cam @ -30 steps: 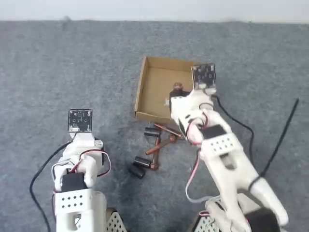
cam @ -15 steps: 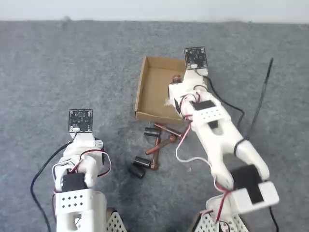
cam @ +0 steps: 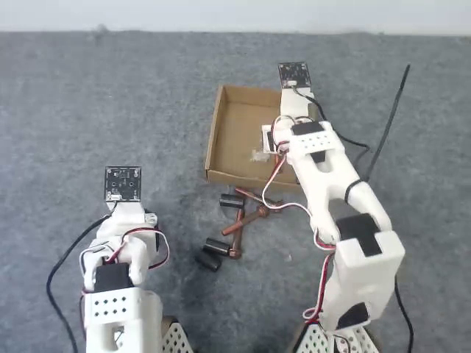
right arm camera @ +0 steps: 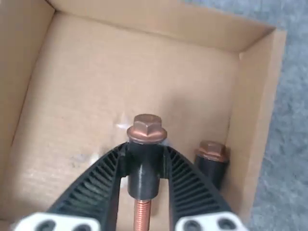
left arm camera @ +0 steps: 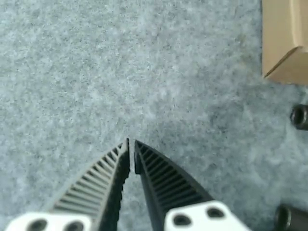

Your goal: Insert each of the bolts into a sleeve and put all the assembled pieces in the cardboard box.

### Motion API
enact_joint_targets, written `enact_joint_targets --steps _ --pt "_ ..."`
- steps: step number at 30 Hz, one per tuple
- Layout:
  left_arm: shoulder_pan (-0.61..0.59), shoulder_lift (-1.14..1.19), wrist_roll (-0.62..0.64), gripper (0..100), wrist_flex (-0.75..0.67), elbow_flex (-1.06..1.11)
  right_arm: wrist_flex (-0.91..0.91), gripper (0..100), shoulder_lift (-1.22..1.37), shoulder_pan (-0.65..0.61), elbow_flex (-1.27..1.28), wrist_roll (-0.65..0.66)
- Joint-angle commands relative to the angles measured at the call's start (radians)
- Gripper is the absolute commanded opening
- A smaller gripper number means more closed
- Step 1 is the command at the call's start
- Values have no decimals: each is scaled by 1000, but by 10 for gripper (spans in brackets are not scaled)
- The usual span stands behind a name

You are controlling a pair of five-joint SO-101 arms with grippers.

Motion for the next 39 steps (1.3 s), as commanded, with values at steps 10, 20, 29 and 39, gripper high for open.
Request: enact_joint_targets --steps 10,20,29,39 --pt "-5 -8 -8 12 -26 -10 15 139 7 16 -89 15" --pt "-5 -8 -8 12 -26 -10 84 102 -117 16 -68 9" --pt "-5 -8 -8 12 -26 -10 476 102 -377 -5 -68 14" --pt "-5 -8 -8 12 -26 -10 734 102 -536 -81 -29 60"
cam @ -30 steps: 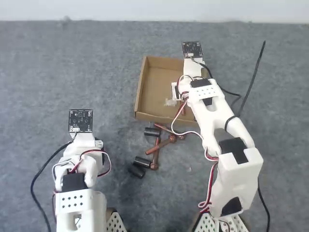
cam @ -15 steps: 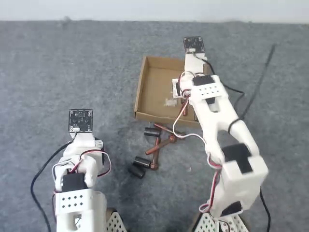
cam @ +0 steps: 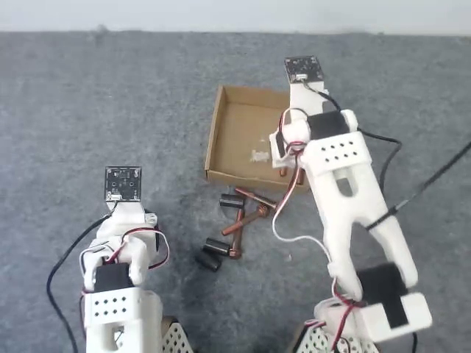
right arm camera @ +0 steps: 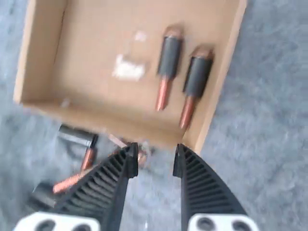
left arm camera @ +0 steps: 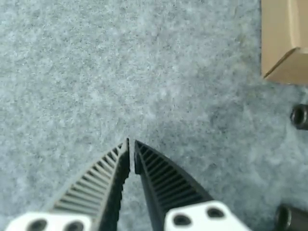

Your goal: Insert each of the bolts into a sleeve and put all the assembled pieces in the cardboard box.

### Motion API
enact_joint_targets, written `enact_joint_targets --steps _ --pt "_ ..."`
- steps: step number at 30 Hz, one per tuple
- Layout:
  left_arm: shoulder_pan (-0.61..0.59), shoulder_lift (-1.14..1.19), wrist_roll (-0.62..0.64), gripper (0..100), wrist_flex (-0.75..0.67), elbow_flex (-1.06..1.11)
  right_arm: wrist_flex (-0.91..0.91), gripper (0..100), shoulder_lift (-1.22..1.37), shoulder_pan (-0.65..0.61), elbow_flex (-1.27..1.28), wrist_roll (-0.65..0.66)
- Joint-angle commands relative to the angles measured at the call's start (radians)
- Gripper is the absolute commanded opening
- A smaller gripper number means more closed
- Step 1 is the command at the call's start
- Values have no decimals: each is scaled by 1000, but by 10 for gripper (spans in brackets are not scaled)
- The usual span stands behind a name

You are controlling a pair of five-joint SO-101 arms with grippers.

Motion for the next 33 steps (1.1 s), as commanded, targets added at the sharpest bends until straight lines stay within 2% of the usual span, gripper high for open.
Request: enact_joint_targets --steps 1,4,15,23,26,33 --pt "-5 -8 -5 12 -26 -10 70 102 -114 -53 21 86" --pt "-6 -8 -5 12 -26 -10 76 102 -194 -82 123 166" --pt "-6 -8 -5 12 -26 -10 -58 100 -463 -222 512 238" --pt "-18 -8 -5 12 -21 -10 -76 99 -506 -278 566 252" --pt "-49 -8 -3 12 -25 -12 -85 99 -487 -278 572 324" --pt "-48 -8 -3 12 -25 -12 -240 99 -427 -288 628 434"
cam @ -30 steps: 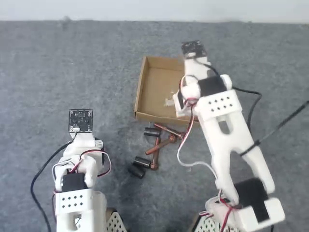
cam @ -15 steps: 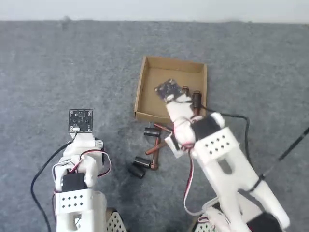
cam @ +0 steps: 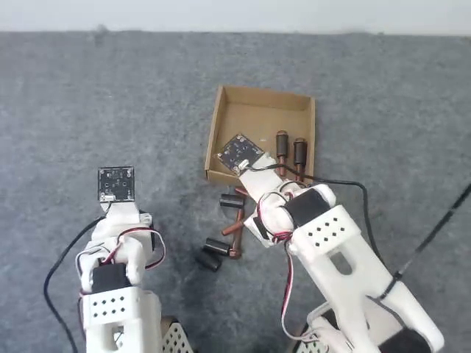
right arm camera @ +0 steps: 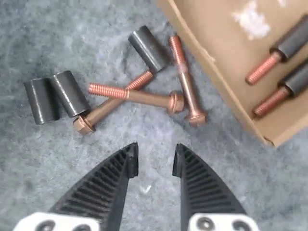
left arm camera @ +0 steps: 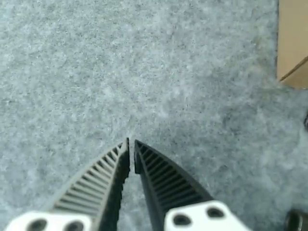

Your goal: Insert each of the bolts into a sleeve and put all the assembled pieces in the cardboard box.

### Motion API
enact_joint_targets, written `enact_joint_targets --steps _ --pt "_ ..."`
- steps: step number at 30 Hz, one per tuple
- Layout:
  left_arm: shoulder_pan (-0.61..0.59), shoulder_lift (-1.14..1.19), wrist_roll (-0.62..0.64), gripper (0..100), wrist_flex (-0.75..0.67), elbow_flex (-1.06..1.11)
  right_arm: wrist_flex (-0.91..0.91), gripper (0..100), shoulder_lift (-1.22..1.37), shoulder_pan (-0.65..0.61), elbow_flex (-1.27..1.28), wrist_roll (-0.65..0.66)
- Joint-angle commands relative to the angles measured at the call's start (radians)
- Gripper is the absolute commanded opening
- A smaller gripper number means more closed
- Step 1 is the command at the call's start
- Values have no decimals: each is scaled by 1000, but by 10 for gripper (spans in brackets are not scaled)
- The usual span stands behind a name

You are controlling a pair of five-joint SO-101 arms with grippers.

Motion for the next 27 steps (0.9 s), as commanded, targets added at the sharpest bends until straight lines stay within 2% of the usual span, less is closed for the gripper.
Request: enact_joint_targets --steps 1,4,10,14,24,27 --pt "-3 -8 -5 12 -25 -12 -71 99 44 -24 -3 77" --pt "-5 -8 -5 12 -25 -12 -136 101 137 -30 -3 149" --pt "-3 -8 -5 12 -25 -12 -249 106 302 -31 -18 176" --pt "-3 -8 -5 12 -25 -12 -257 106 314 -31 -28 218" --pt "-2 -8 -6 12 -26 -12 -318 106 309 -93 -69 224" --pt "-2 -8 -6 12 -26 -12 -321 140 311 -82 -100 216"
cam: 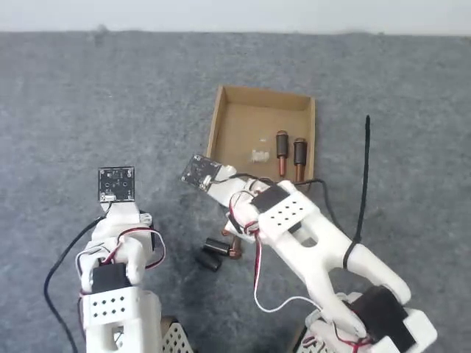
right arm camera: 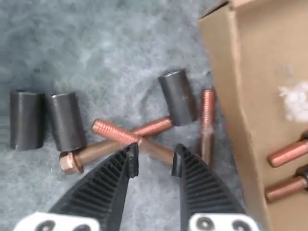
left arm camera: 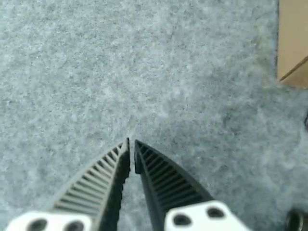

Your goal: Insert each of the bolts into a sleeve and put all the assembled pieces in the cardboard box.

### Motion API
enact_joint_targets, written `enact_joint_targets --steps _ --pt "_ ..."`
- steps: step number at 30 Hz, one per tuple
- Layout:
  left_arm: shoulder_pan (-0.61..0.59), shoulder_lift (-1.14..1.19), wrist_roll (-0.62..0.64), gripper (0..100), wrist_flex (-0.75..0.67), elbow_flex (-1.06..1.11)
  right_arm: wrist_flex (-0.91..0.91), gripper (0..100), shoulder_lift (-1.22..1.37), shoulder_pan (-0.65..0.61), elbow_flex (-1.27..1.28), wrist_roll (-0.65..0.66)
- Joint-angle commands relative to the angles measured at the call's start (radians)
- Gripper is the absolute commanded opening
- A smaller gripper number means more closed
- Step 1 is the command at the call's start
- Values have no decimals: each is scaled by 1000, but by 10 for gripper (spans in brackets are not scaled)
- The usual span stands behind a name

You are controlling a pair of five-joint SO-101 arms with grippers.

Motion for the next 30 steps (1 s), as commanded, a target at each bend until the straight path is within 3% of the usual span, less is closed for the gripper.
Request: enact_joint_targets --steps 1,3,11,30 --pt "0 -8 -5 13 -26 -12 -28 166 -12 -1 -75 5" --pt "0 -8 -5 13 -26 -12 -62 204 -12 -7 -74 6" --pt "0 -8 -5 13 -40 -12 -193 154 107 -4 -87 5" --pt "-2 -8 -5 13 -44 -10 -122 165 433 47 -328 71"
